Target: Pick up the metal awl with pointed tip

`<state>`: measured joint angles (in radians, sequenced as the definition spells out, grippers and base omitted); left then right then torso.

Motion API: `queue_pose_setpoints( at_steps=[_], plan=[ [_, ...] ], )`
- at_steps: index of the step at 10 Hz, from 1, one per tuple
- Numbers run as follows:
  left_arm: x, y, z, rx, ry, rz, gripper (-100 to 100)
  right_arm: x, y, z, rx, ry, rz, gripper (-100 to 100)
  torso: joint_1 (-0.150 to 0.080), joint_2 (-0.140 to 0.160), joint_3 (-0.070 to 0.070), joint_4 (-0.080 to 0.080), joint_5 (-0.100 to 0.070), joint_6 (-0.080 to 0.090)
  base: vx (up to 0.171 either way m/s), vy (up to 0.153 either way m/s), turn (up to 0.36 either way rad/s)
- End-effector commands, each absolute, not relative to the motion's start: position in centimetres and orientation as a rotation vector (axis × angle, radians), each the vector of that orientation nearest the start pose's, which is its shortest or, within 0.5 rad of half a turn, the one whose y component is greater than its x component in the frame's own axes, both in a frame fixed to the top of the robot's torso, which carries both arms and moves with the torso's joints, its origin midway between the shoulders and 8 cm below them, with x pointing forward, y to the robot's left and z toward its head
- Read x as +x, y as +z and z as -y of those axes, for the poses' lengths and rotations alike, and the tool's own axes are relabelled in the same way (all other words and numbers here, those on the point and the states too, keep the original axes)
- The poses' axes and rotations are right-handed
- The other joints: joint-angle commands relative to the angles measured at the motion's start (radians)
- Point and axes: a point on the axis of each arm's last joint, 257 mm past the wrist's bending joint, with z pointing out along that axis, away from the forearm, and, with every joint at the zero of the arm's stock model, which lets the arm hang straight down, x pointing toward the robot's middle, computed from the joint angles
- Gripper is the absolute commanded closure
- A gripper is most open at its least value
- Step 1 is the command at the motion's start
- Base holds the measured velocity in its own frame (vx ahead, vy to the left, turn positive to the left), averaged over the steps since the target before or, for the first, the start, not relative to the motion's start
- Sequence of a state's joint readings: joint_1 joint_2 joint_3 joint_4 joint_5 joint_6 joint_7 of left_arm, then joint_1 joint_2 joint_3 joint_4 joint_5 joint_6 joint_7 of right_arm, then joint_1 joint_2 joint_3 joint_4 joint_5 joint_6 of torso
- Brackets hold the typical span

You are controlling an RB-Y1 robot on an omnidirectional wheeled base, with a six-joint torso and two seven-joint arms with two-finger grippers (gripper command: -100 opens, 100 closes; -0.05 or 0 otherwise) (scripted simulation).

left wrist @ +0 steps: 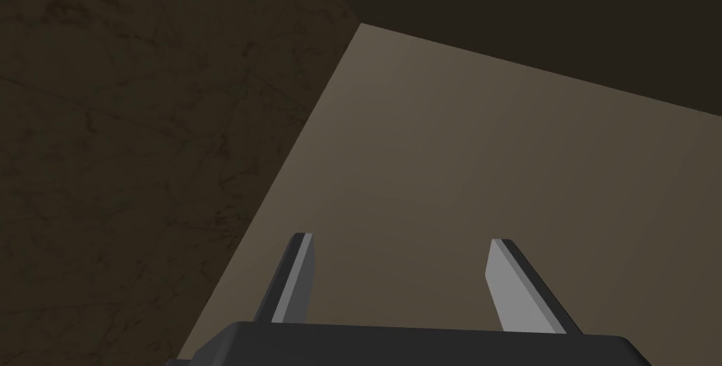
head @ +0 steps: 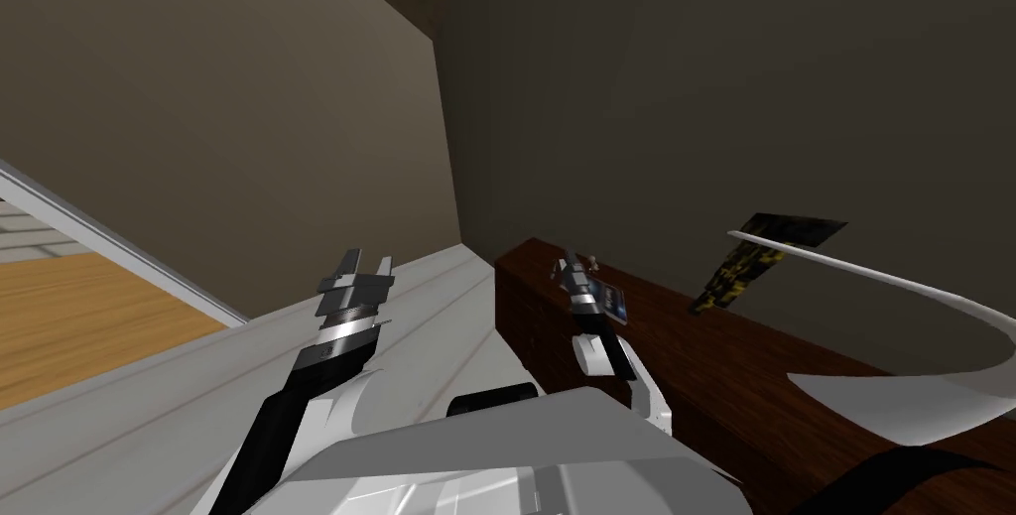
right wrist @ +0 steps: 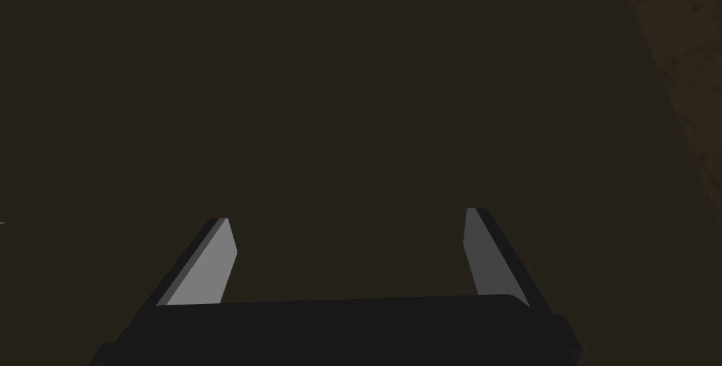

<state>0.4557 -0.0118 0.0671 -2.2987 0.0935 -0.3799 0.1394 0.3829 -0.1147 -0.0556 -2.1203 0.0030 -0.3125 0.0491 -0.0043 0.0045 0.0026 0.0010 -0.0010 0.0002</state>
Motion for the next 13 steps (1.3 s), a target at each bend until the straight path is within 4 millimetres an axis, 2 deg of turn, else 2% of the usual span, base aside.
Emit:
queue_pose_setpoints(
  at_steps=[1, 2, 4, 5, 6, 7, 8, 9, 10, 11, 12, 13],
  plan=[
    [35.7, 2.5, -31.1, -0.817, -1.429, -0.535, 0, 42.7, -5.7, 30.3, 0.798, 1.186, -0.891, -100, 0.0, 0.0, 0.0, 0.0, 0.0, 0.0, -0.085, -0.062, -0.096],
    [35.7, 2.5, -31.1, -0.817, -1.429, -0.535, 0, 42.9, -5.5, 30.3, 0.799, 1.187, -0.892, -100, 0.0, 0.0, 0.0, 0.0, 0.0, 0.0, -0.054, -0.05, -0.031],
    [35.7, 2.5, -31.1, -0.817, -1.429, -0.535, 0, 45.3, -7.1, 31.3, 0.895, 1.228, -0.903, -100, 0.001, -0.001, -0.001, 0.0, 0.0, 0.0, -0.065, -0.053, -0.095],
    [35.7, 2.5, -31.1, -0.817, -1.429, -0.535, 0, 45.6, -7.0, 31.2, 0.899, 1.229, -0.905, -100, 0.0, 0.0, 0.0, 0.0, 0.0, 0.0, -0.064, -0.045, -0.037],
    [35.7, 2.5, -31.1, -0.817, -1.429, -0.535, 0, 47.0, -7.8, 31.7, 0.955, 1.253, -0.906, -100, 0.001, 0.0, 0.0, 0.0, 0.0, 0.0, -0.052, -0.046, -0.079],
    [35.7, 2.5, -31.1, -0.817, -1.429, -0.535, 0, 47.1, -7.8, 31.7, 0.956, 1.253, -0.908, -100, 0.001, -0.001, 0.0, 0.0, 0.0, 0.0, -0.043, -0.038, -0.036],
    [35.7, 2.5, -31.1, -0.817, -1.429, -0.535, 0, 48.5, -8.6, 32.2, 1.018, 1.279, -0.908, -100, 0.002, -0.001, -0.001, 0.0, 0.0, 0.0, -0.053, -0.045, -0.075],
    [35.7, 2.5, -31.1, -0.817, -1.429, -0.535, 0, 48.6, -8.6, 32.1, 1.019, 1.279, -0.909, -100, 0.001, -0.001, -0.001, 0.0, 0.0, 0.0, -0.046, -0.038, -0.047],
    [35.7, 2.5, -31.1, -0.817, -1.429, -0.535, 0, 50.1, -9.3, 32.5, 1.08, 1.308, -0.904, -100, 0.002, -0.001, -0.001, 0.0, 0.0, 0.0, -0.051, -0.043, -0.084],
    [35.7, 2.5, -31.1, -0.817, -1.429, -0.535, 0, 50.1, -9.4, 32.5, 1.085, 1.306, -0.908, -100, 0.002, -0.001, -0.001, 0.0, 0.0, 0.0, -0.049, -0.037, -0.046],
    [35.7, 2.5, -31.1, -0.817, -1.429, -0.535, 0, 51.4, -10.4, 32.9, 1.155, 1.332, -0.904, -100, 0.002, -0.001, -0.001, 0.0, 0.0, 0.0, -0.067, -0.048, -0.089],
    [35.7, 2.5, -31.1, -0.817, -1.429, -0.535, 0, 51.6, -10.2, 32.8, 1.155, 1.334, -0.905, -100, 0.001, 0.0, 0.0, 0.0, 0.0, 0.0, -0.053, -0.044, -0.043]
  ],
)
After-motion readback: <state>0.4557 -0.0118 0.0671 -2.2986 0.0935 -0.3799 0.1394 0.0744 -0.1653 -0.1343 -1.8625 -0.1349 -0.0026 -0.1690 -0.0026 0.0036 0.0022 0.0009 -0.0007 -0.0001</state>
